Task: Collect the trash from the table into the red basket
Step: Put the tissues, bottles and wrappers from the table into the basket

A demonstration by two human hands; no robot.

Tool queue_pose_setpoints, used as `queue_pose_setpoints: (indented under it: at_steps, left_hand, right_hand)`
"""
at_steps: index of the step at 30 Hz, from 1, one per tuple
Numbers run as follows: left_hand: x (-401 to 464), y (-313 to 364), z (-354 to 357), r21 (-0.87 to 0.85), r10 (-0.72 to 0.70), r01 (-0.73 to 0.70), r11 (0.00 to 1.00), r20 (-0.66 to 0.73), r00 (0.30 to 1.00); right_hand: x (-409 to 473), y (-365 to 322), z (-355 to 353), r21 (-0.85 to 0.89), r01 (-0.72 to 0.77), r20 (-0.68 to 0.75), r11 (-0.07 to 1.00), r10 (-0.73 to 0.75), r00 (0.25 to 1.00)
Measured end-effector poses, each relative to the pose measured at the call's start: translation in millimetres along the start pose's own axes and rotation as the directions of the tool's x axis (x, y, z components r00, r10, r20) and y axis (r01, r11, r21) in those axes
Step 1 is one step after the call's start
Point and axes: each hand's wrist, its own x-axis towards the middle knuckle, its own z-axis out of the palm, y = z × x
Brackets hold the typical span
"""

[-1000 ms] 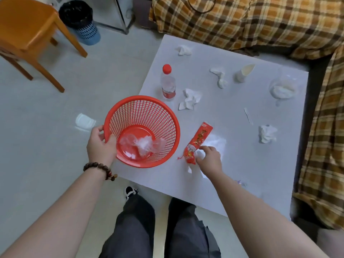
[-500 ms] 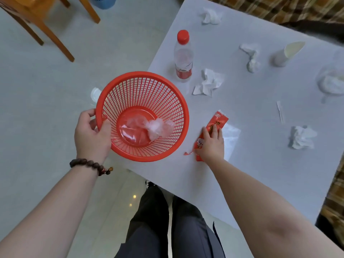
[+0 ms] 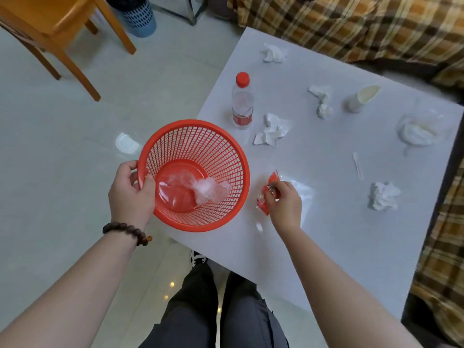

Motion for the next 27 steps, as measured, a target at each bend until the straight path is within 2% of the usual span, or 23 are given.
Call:
queue_pose_setpoints:
  at_steps: [3,7,9,11,14,17,20,23,27]
  left_hand:
    - [-3,13,-6,-0.008,0.014,-0.014,1.000,-0.018,1.000]
    - [-11,30,-8,-0.050,0.022,-0.020,0.999,0.035,0.999]
    - [-17,38,-10,-0.067,0.046,-0.042,0.997,0.062,0.997]
    - [-21,44,-12,-0.094,0.041,-0.033,0.995,0.081,0.996]
    - [-25,53,-14,-0.138,0.014,-0.002,0.990,0.090,0.996]
    - [-23,62,-17,-0.168,0.003,0.006,0.986,0.055,0.998]
    - [-16,66,-20,-0.172,-0.036,0.038,0.984,0.010,0.999]
    - [-6,63,-24,-0.168,-0.085,0.076,0.983,-0.046,0.995]
    - [8,52,-26,-0.158,-0.169,0.151,0.976,-0.109,0.980]
  right_hand:
    - [-21,-56,-30,0.155,0.122,-0.162,0.980,-0.097,0.982]
    - [-42,-120,-44,0.208,0.277,-0.127,0.938,-0.255,0.959]
    - [-46,-143,-42,0.165,0.361,-0.069,0.918,-0.354,0.933]
    - [-46,-157,-35,0.087,0.406,0.059,0.910,-0.412,0.909]
    - [-38,-166,-27,-0.083,0.381,0.299,0.921,-0.342,0.891]
    - [-31,-170,-28,-0.157,0.397,0.403,0.904,-0.308,0.862]
    - [-25,-175,-34,-0.091,0.425,0.362,0.901,-0.368,0.856]
    - [-10,-179,-45,-0.023,0.422,0.235,0.906,-0.406,0.883]
    - [38,-176,-52,-0.054,0.286,0.052,0.957,-0.283,0.958]
